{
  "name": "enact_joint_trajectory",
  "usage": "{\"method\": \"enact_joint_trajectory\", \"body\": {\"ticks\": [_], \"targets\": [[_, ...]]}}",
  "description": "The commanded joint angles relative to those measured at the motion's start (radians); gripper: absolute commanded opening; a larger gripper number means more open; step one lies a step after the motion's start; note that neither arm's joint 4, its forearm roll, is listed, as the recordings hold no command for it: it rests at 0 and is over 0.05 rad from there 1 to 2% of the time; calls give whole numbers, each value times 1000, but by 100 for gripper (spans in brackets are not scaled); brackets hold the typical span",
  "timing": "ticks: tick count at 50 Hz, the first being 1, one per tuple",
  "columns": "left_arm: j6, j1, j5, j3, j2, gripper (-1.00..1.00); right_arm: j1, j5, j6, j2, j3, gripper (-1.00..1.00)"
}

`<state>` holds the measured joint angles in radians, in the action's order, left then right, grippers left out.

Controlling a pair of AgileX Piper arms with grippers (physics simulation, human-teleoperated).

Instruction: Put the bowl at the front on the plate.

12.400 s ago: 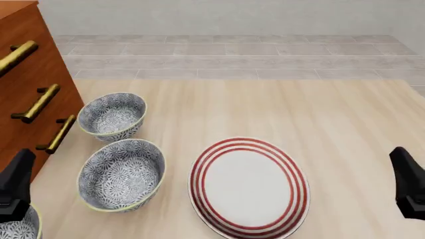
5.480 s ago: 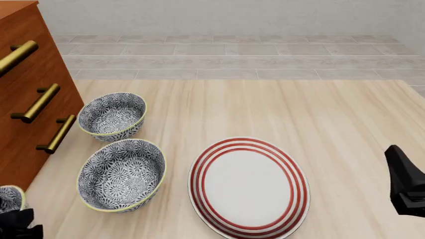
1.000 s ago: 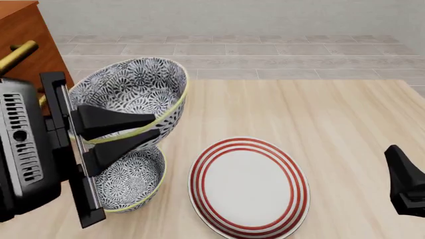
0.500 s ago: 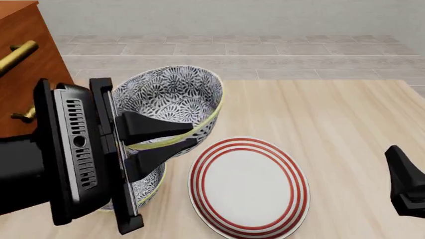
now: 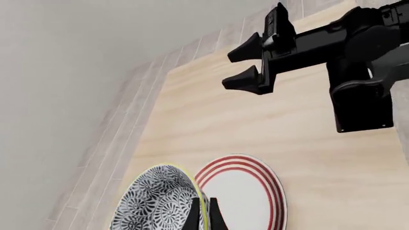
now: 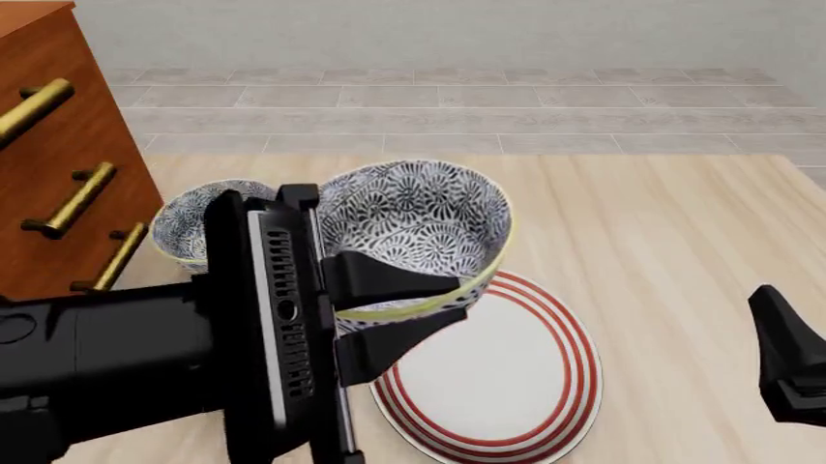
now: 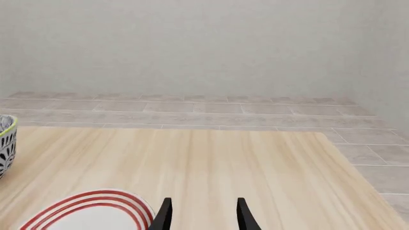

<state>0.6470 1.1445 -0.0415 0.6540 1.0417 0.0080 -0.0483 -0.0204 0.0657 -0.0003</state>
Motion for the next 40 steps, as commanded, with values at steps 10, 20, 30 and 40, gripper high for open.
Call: {"method": "enact_joint_trajectory", "body": {"ticks": [10,20,30,40], "targets": [[8,45,-90,33,115,-100,0,16,-6,-16,0,100],[15,65,-124,51,152,-100,1,16,-8,-17,0,100],[6,85,-147,68,204,-100,1,13,-6,-15,0,100],[18,101,-174,76,248,-100,-1,17,-3,-21,-1,100]]}}
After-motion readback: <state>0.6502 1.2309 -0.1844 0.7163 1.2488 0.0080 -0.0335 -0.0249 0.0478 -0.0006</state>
